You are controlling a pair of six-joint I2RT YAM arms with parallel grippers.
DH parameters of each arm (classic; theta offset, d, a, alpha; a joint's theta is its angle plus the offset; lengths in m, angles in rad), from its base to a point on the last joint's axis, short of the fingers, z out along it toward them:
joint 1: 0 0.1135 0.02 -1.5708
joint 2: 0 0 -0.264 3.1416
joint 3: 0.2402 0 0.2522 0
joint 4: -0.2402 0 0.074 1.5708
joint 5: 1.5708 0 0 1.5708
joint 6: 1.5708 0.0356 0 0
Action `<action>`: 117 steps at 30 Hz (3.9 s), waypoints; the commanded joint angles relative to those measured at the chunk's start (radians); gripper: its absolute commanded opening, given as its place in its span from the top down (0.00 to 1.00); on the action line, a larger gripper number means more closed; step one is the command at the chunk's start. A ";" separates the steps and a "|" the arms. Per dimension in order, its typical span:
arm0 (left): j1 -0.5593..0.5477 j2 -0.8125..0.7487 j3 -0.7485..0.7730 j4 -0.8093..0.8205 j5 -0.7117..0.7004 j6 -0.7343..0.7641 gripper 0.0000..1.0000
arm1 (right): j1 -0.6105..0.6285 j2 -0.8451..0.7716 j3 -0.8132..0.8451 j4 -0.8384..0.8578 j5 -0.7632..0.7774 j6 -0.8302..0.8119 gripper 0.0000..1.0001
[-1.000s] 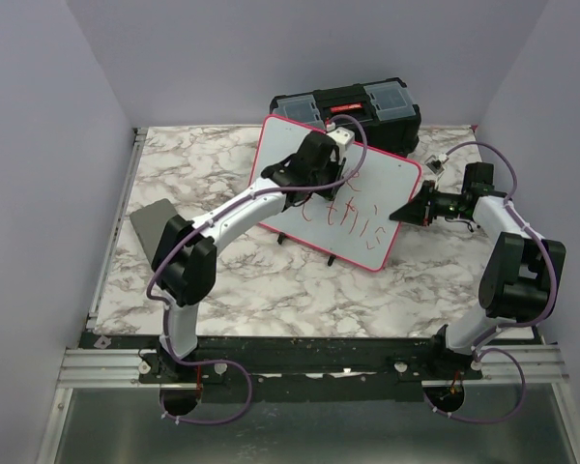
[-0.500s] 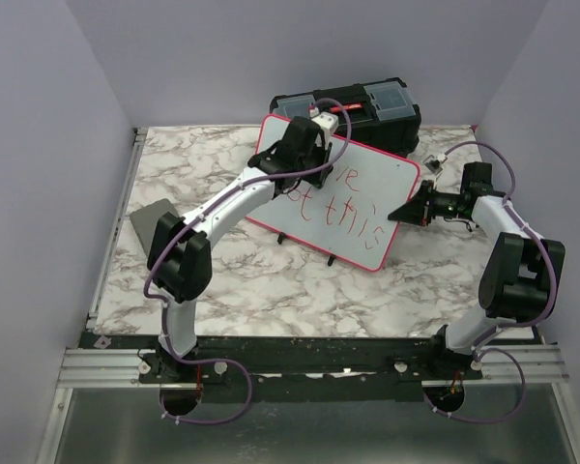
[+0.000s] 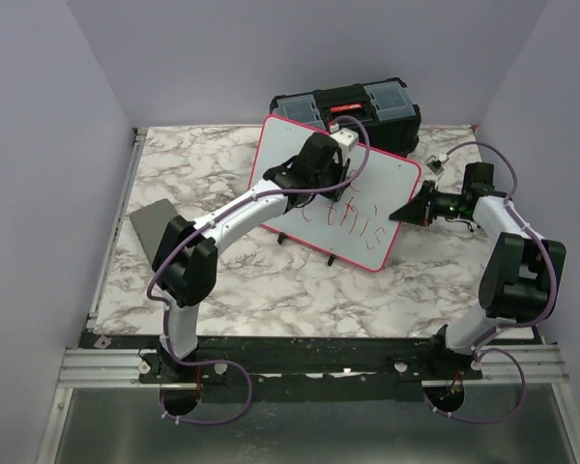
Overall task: Erase the whiteboard
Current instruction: Erase the whiteboard at the whiteboard stand.
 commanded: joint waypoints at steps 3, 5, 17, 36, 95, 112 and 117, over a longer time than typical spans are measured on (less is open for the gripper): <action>-0.012 -0.041 -0.207 0.049 -0.015 -0.030 1.00 | 0.004 -0.034 0.010 0.027 -0.057 -0.045 0.99; -0.002 -0.042 -0.215 0.041 -0.046 -0.032 1.00 | 0.004 -0.035 0.011 0.022 -0.058 -0.049 0.99; 0.070 0.081 0.147 -0.118 -0.079 -0.020 1.00 | 0.003 -0.037 0.012 0.021 -0.056 -0.049 0.99; 0.003 0.014 -0.126 -0.009 -0.016 -0.051 1.00 | 0.003 -0.035 0.014 0.014 -0.058 -0.055 0.99; -0.005 0.032 -0.053 0.010 -0.057 -0.040 1.00 | 0.003 -0.031 0.032 -0.041 -0.065 -0.101 0.99; 0.016 0.146 0.275 -0.144 -0.124 -0.053 1.00 | 0.003 -0.034 0.032 -0.044 -0.066 -0.101 0.99; 0.016 0.159 0.302 -0.136 -0.182 -0.084 1.00 | 0.003 -0.034 0.033 -0.044 -0.067 -0.102 0.99</action>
